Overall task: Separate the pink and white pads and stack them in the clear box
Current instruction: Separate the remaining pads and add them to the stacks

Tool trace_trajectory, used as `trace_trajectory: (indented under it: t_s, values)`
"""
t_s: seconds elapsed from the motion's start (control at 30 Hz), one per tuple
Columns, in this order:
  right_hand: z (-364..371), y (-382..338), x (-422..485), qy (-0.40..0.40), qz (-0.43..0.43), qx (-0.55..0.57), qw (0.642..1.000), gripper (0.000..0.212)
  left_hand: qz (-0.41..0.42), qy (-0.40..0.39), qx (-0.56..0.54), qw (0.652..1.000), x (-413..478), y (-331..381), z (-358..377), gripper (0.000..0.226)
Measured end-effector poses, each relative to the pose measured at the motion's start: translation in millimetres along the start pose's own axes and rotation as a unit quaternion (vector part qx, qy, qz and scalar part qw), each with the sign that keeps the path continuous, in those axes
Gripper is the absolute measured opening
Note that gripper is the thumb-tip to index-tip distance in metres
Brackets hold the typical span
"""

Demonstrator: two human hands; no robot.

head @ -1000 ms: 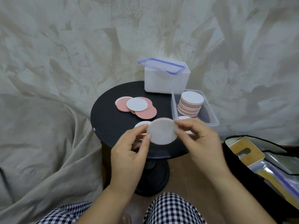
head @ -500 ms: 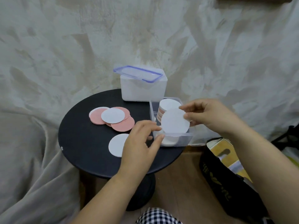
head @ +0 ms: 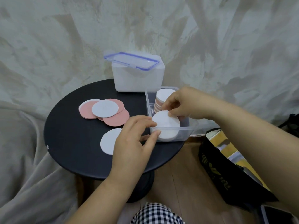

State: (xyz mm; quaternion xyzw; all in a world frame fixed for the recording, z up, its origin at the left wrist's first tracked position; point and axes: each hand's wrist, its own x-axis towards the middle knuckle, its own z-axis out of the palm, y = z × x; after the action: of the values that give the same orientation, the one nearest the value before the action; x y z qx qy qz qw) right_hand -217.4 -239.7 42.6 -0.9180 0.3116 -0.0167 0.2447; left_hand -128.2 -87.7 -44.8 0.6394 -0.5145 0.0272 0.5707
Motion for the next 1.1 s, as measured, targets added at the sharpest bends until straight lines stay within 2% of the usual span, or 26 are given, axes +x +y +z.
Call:
trace_trajectory:
  t_s: [0.33,0.77,0.93,1.03,1.1]
  values:
    - [6.1,-8.3,2.7,-0.018,-0.007,-0.154,0.988,0.027,0.005,-0.004,0.004,1.000,-0.4,1.1,-0.3,0.015]
    - [9.4,-14.5,1.3,-0.050,0.014,-0.212,0.976,0.030,0.004,-0.013,0.012,1.000,-1.2,0.4,-1.5,0.015]
    - [9.9,-17.2,-4.0,-0.021,-0.001,-0.221,0.975,0.027,-0.024,-0.014,-0.012,1.000,-3.1,0.9,-7.2,0.020]
    - [7.6,-20.4,-11.1,0.030,-0.041,-0.221,0.974,0.024,-0.004,0.004,0.052,0.999,-6.9,-4.3,-21.8,0.021]
    - [4.9,-24.0,-16.4,0.072,-0.060,-0.181,0.979,0.020,-0.002,0.005,0.098,0.995,-10.1,-12.5,-36.1,0.025]
